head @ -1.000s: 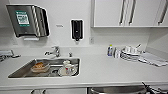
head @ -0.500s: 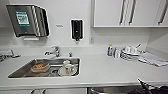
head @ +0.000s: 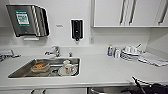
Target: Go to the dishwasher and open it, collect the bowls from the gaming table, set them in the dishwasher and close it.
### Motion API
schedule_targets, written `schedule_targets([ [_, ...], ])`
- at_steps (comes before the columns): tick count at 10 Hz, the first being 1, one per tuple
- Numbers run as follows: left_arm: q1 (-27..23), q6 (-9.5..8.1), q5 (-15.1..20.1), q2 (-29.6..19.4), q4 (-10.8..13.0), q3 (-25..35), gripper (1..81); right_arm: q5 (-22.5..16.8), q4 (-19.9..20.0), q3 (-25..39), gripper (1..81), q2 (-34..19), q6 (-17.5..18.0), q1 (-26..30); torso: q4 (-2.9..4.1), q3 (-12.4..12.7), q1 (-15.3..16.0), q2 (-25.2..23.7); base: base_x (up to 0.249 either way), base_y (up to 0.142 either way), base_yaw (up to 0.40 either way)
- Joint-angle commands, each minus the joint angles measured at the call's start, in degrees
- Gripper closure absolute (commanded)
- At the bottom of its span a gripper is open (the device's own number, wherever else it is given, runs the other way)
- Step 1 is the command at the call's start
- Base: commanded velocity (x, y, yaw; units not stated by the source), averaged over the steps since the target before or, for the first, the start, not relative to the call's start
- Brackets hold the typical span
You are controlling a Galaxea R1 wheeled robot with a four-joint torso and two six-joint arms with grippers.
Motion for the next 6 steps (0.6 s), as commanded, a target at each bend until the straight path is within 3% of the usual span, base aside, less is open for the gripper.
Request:
schedule_targets([
  [1,-3.88,0.01,-0.58,-3.21,1.06,1.54,1.0,-0.96,1.87,-2.79,1.0,0.31,4.67,8.45,0.0,0.0,0.0,0.0,0.0,0.0,0.0],
  [3,-3.88,0.01,-0.58,-3.3,1.06,1.45,1.0,-0.7,1.95,-5.16,1.0,1.54,7.66,8.27,0.0,0.0,0.02,0.0,0.0,0.0,0.0],
  [6,-3.96,0.01,-0.58,-3.21,0.98,1.36,1.0,-0.61,2.22,-8.94,1.0,2.42,8.01,8.1,0.0,0.0,0.04,0.0,0.0,0.0,0.0],
])
